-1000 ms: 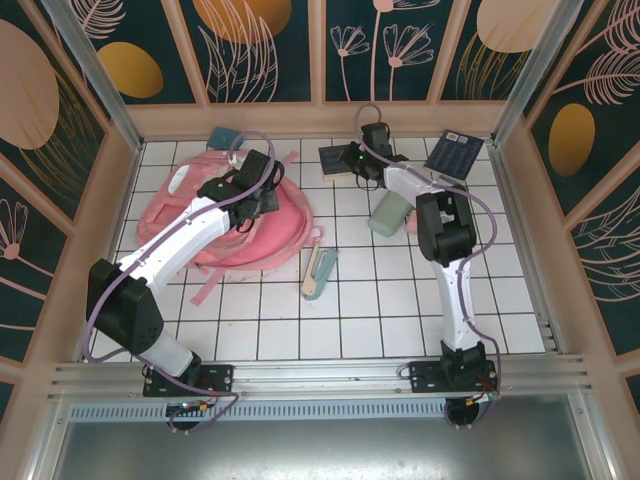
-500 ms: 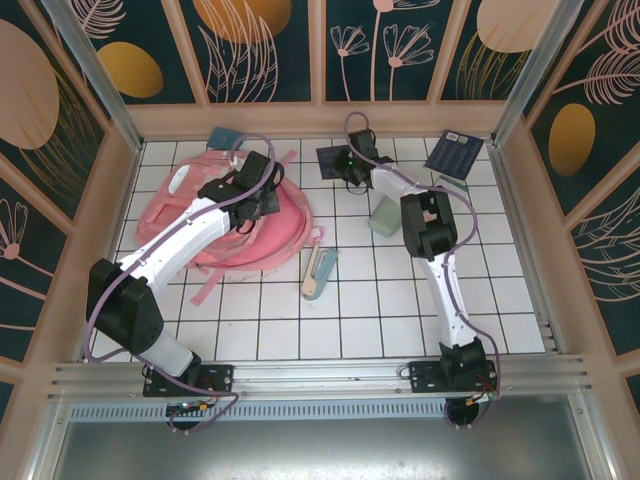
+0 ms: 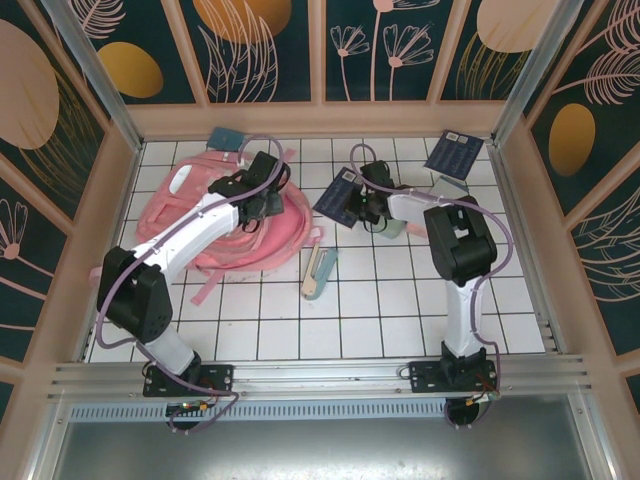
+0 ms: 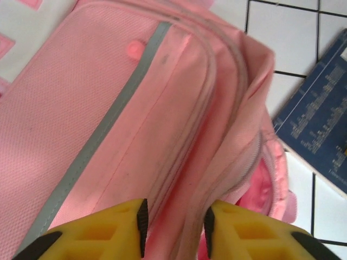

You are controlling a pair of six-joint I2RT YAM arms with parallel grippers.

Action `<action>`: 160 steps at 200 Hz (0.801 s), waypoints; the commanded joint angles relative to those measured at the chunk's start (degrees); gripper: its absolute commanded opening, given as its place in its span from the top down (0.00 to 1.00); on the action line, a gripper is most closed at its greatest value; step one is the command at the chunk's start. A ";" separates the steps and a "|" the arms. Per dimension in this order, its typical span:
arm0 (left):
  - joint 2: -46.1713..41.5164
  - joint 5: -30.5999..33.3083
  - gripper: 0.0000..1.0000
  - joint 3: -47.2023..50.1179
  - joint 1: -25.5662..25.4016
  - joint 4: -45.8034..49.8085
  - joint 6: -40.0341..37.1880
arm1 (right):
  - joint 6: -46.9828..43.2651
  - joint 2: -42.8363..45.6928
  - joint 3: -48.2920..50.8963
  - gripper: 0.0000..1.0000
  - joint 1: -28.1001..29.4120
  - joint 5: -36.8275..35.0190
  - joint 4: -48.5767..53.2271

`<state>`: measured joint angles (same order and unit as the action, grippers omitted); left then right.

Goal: Pack the student bag
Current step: Move the book to the top-center of the table, then close the student bag at the top-left of the table, then pick up the book from the top-center of the table.

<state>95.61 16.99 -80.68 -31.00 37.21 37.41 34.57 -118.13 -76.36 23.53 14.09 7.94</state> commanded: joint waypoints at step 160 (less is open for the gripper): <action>35.50 -16.96 0.58 -27.33 0.29 -14.54 -6.97 | 11.34 2.97 1.81 0.57 -2.95 -7.35 5.60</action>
<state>127.59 -1.98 -103.24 -30.85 20.47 32.73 42.61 -113.43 -74.39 20.97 8.60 12.45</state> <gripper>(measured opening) 0.405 0.428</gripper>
